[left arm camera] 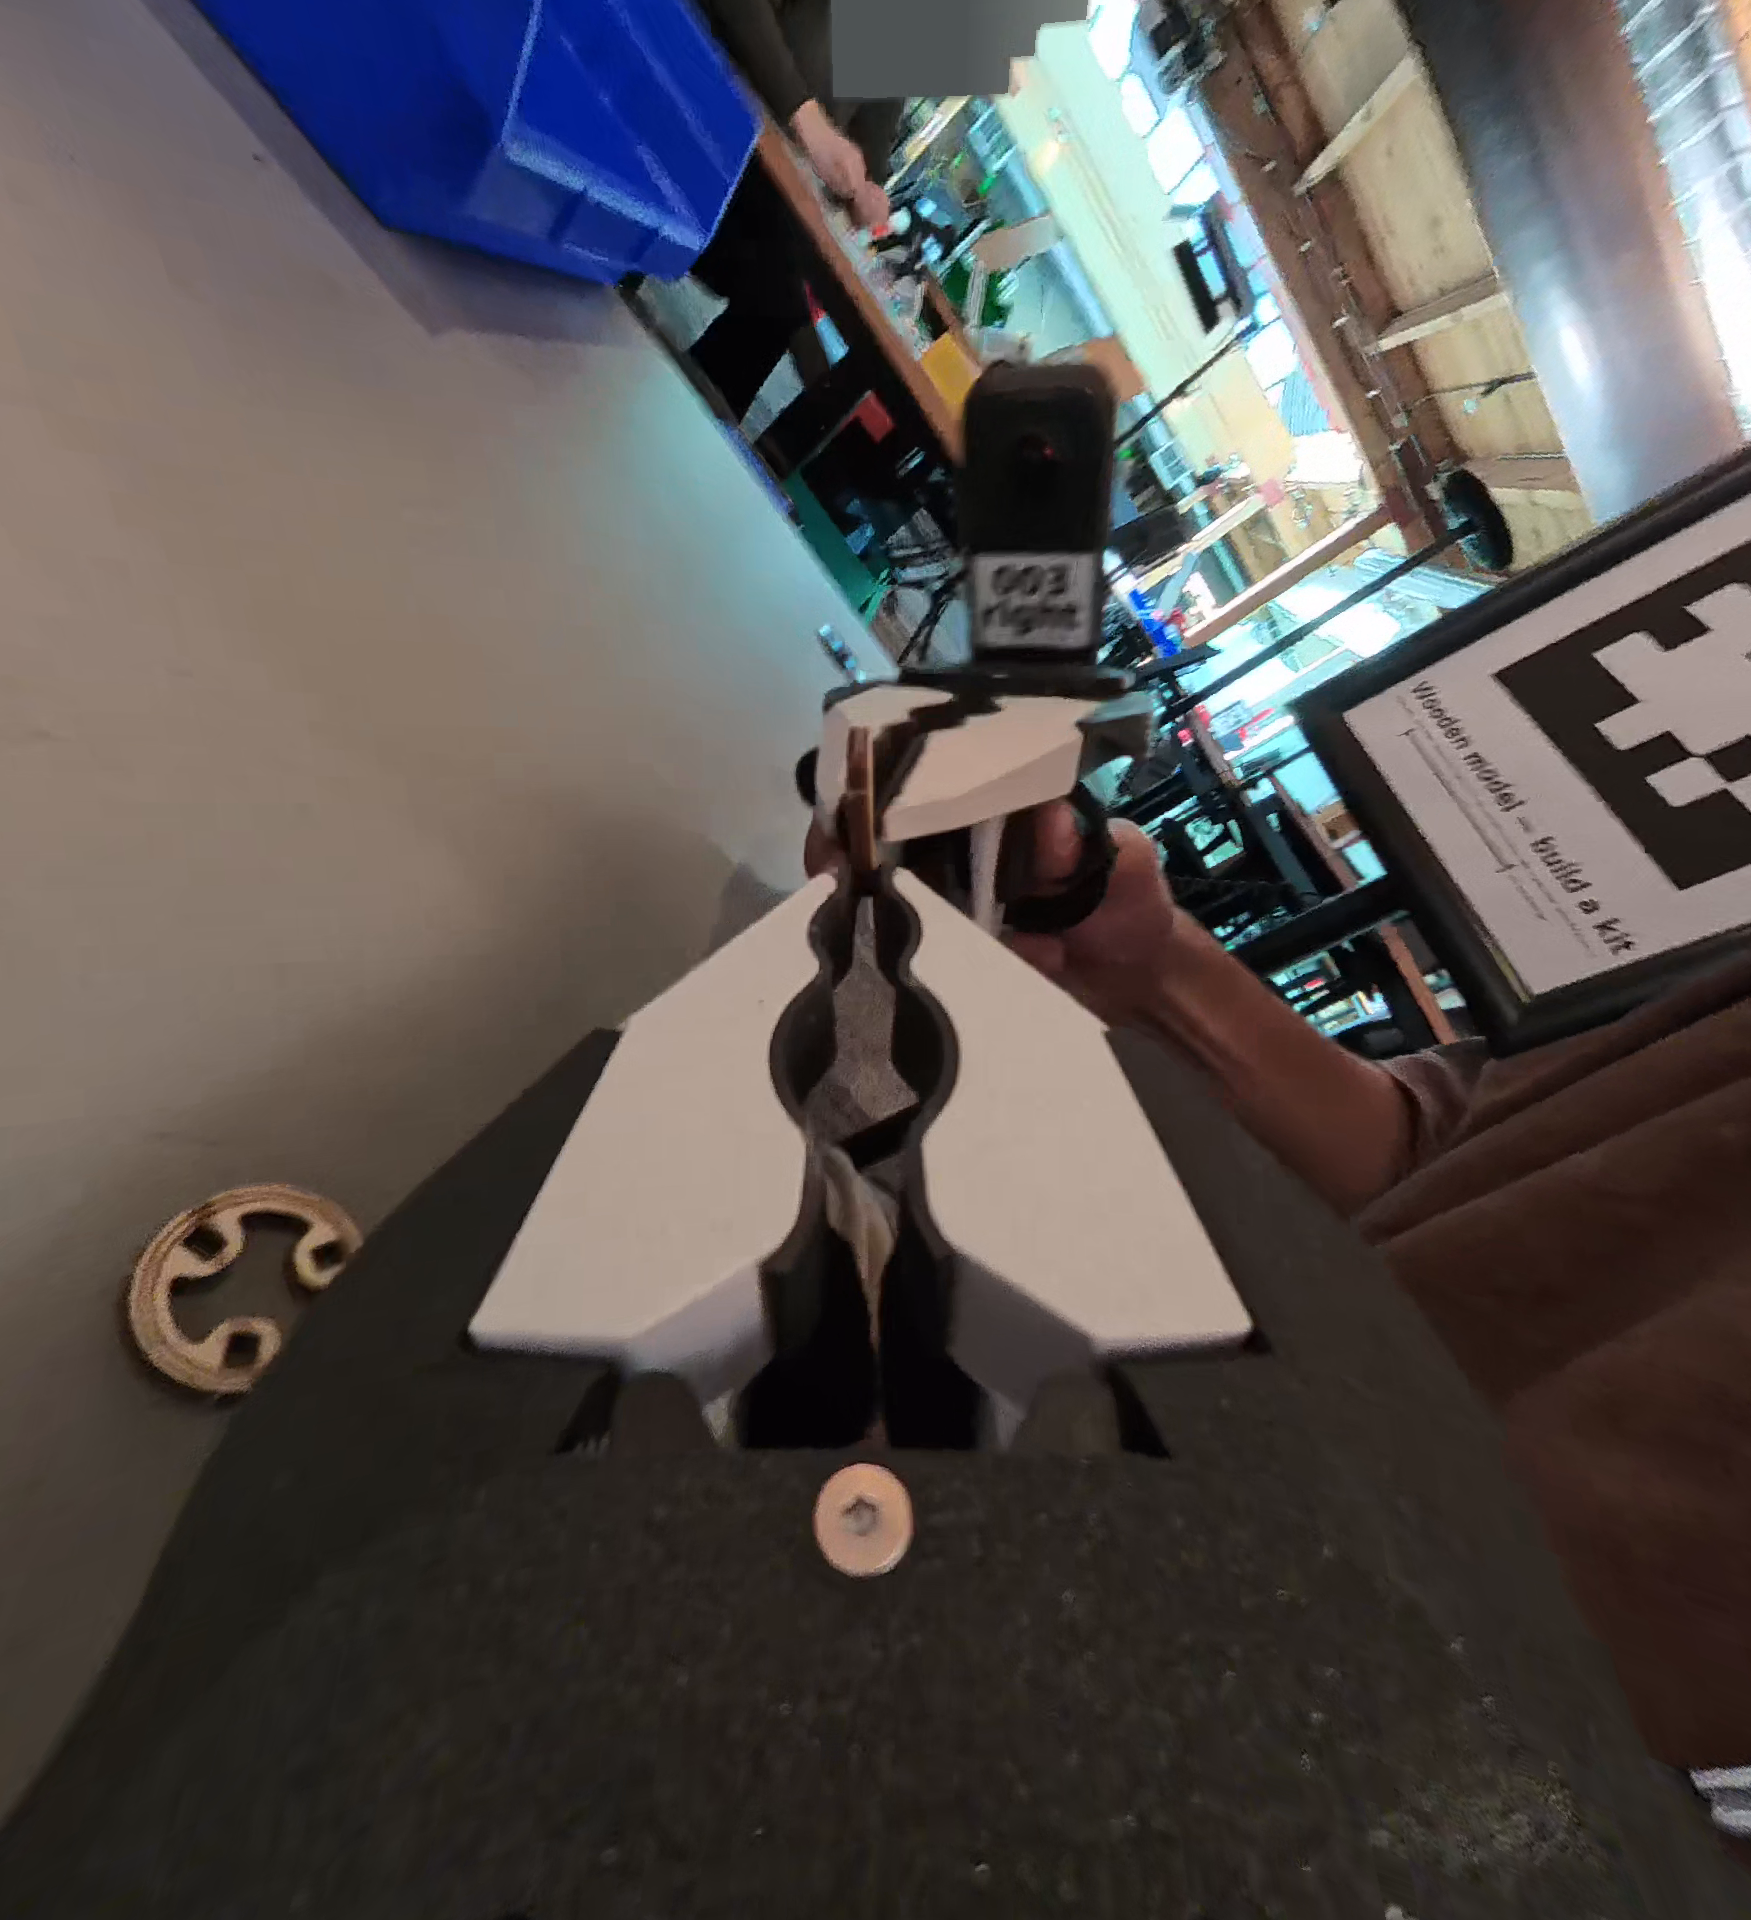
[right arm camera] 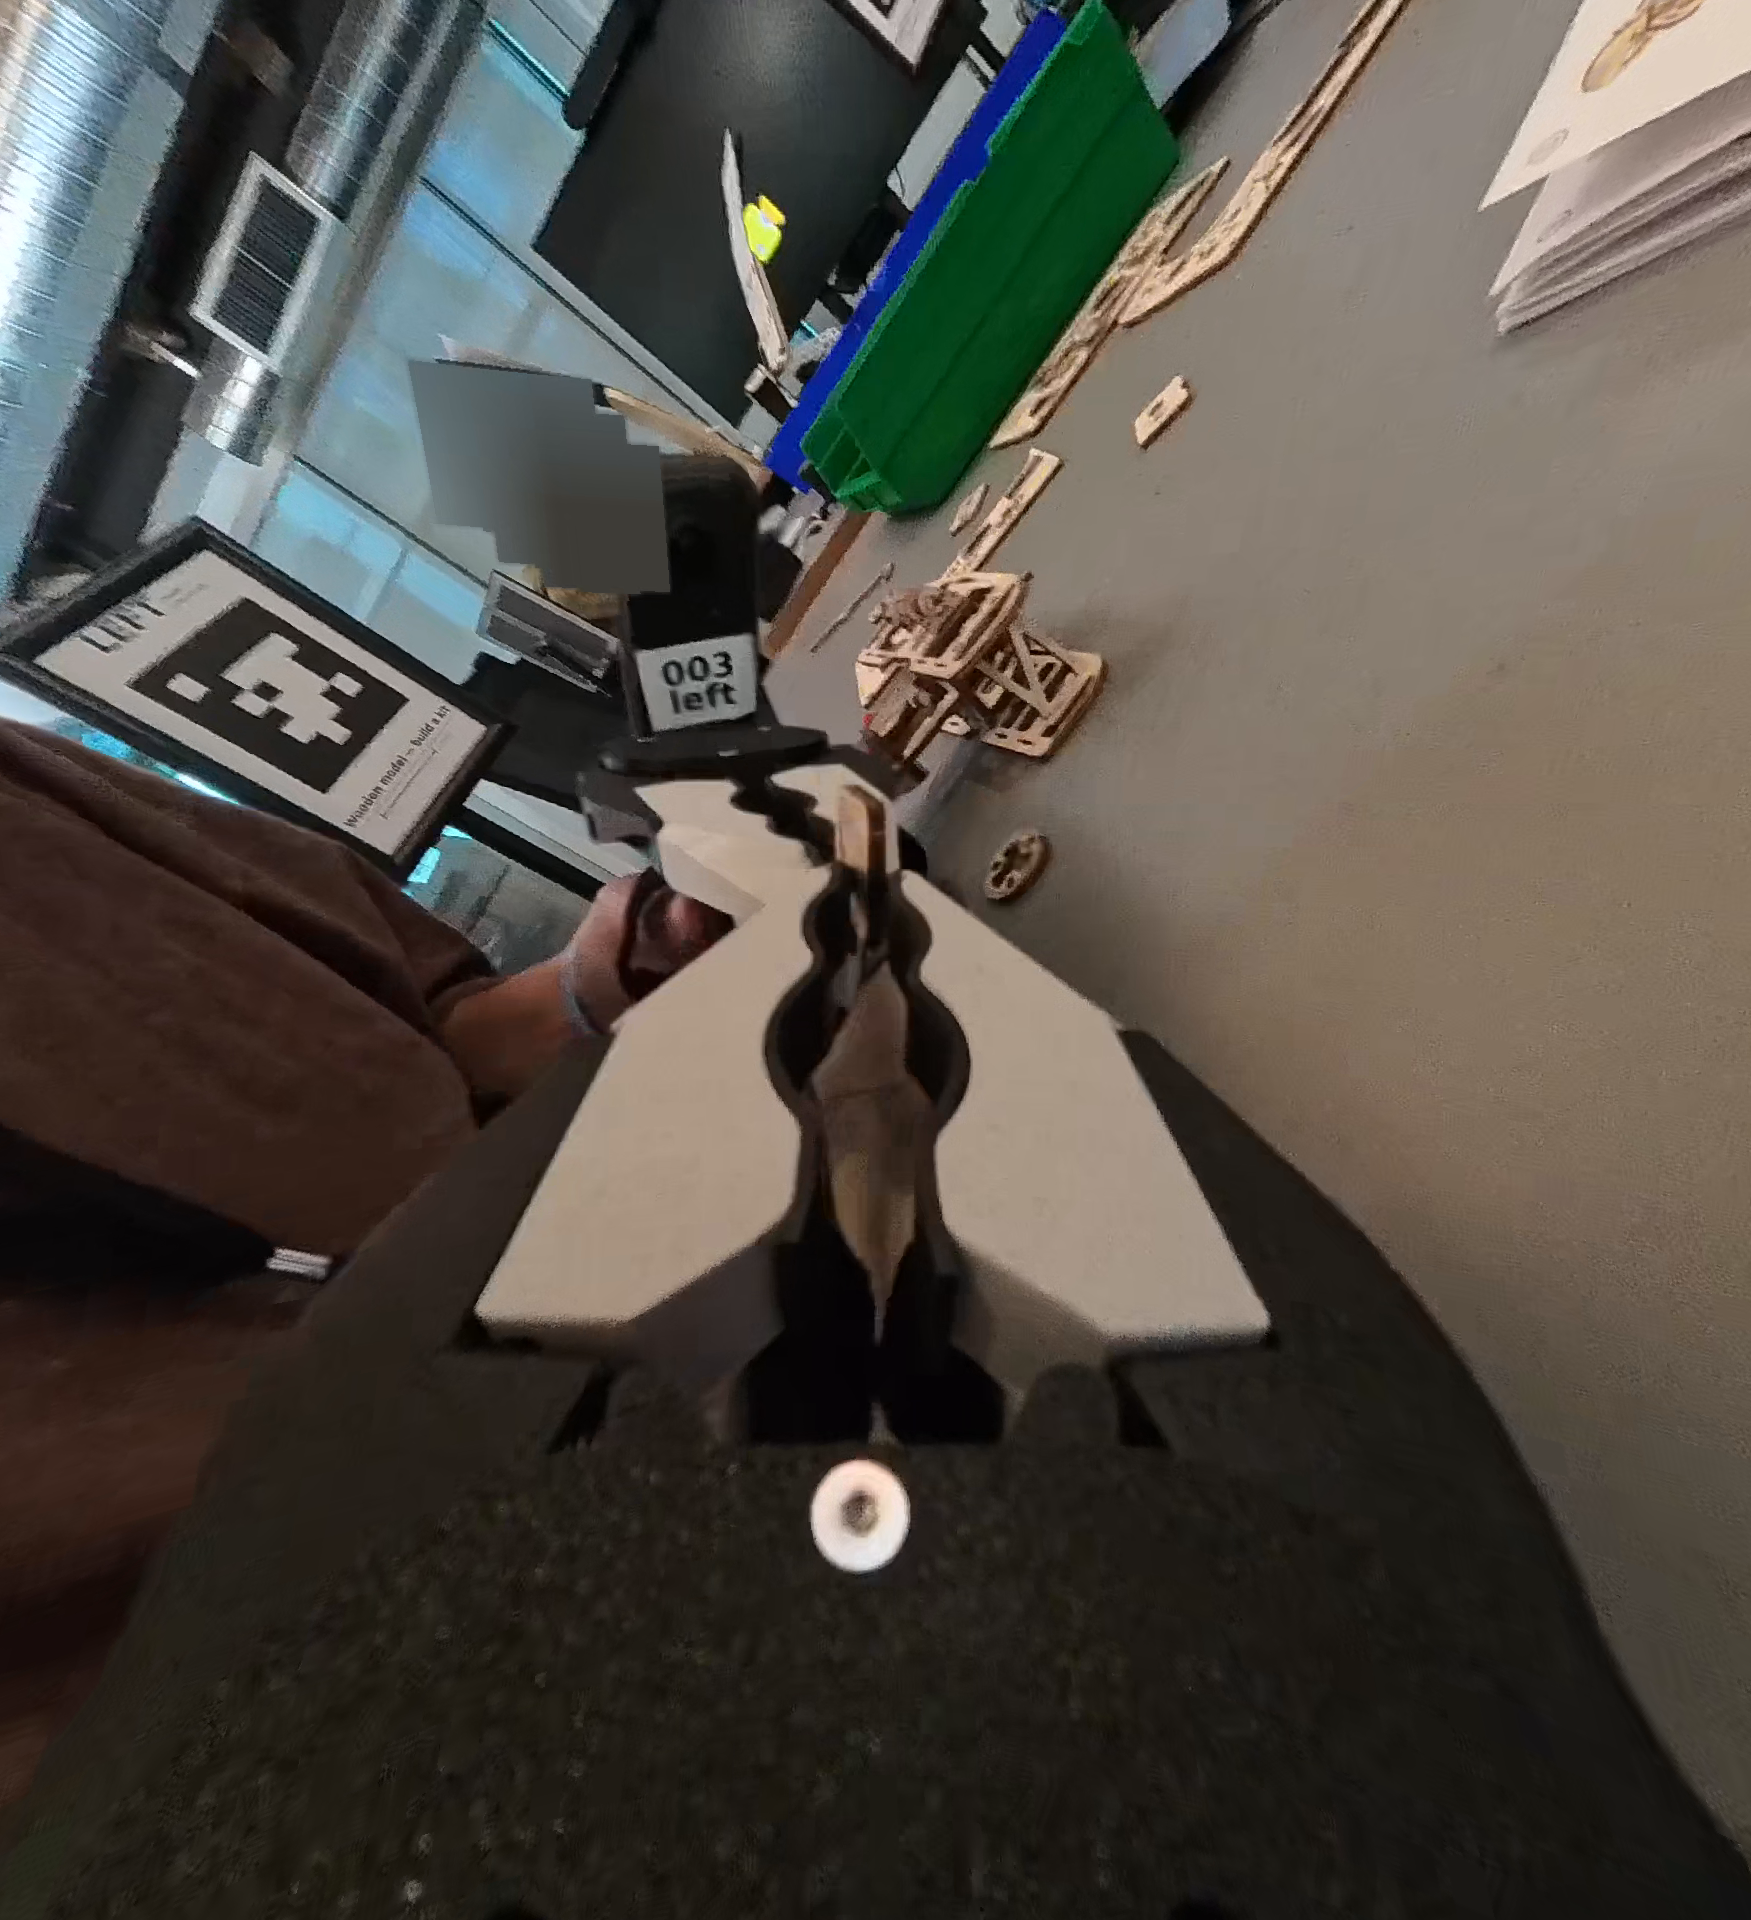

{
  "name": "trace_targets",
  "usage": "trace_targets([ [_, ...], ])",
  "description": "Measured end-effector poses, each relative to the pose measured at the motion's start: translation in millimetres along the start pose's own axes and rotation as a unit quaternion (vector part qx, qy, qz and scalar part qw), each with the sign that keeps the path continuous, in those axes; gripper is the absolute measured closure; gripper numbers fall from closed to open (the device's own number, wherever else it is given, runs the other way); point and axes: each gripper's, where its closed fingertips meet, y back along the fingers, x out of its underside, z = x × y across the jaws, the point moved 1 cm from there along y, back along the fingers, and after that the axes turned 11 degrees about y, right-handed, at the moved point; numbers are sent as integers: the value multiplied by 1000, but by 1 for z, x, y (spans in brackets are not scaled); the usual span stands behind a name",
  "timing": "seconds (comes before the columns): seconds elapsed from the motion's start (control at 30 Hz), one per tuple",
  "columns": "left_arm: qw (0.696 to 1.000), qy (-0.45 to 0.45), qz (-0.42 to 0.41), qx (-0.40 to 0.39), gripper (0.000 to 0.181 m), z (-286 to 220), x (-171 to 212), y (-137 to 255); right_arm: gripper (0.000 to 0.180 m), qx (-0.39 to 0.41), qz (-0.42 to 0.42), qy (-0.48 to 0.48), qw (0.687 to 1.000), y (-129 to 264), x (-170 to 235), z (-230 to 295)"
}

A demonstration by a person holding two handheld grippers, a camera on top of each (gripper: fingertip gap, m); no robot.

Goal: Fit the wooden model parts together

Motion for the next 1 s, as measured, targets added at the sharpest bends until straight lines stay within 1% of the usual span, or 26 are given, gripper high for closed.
trace_targets([
  [0.07, 999, 25, 20, -26, 180, 12, 8, -3, 167, 30, 28, 22, 999, 0, 6, -6],
  [0.1, 999, 37, 26, -28, 180, 14, 11, -5, 167, 39, 37, 25, 998, 0, 8, -9],
  [0.17, 997, 55, 36, -40, 180, 21, 15, -6, 171, 63, 61, 31, 996, -1, 16, -17],
  [0.4, 994, 54, 54, -73, 180, 37, 21, -8, 171, 88, 79, 17, 993, -8, 24, -28],
  [0.5, 993, 29, 58, -103, 179, 42, 20, -8, 171, 122, 89, 29, 988, -11, 25, -33],
  [0.67, 991, 12, 59, -123, 178, 44, 19, -10, 171, 168, 99, 46, 980, -11, 27, -38],
  [0.73, 989, -18, 67, -131, 181, 42, 20, -14, 172, 195, 121, 57, 972, -12, 30, -43],
  [0.77, 988, -44, 84, -118, 181, 36, 28, -21, 178, 218, 145, 83, 962, -15, 34, -47],
  [0.8, 985, -69, 77, -138, 181, 37, 29, -24, 178, 240, 143, 110, 954, -14, 32, -49],
  [0.83, 982, -79, 72, -154, 181, 37, 29, -24, 178, 234, 139, 110, 956, -13, 32, -48],
  [0.87, 981, -76, 69, -164, 181, 39, 28, -23, 178, 213, 133, 88, 964, -13, 32, -46],
  [0.9, 982, -68, 68, -164, 181, 39, 29, -21, 178, 200, 126, 71, 969, -12, 31, -45],
  [1.0, 981, -70, 81, -164, 181, 39, 35, -17, 178, 190, 120, 64, 972, -12, 29, -45],
])
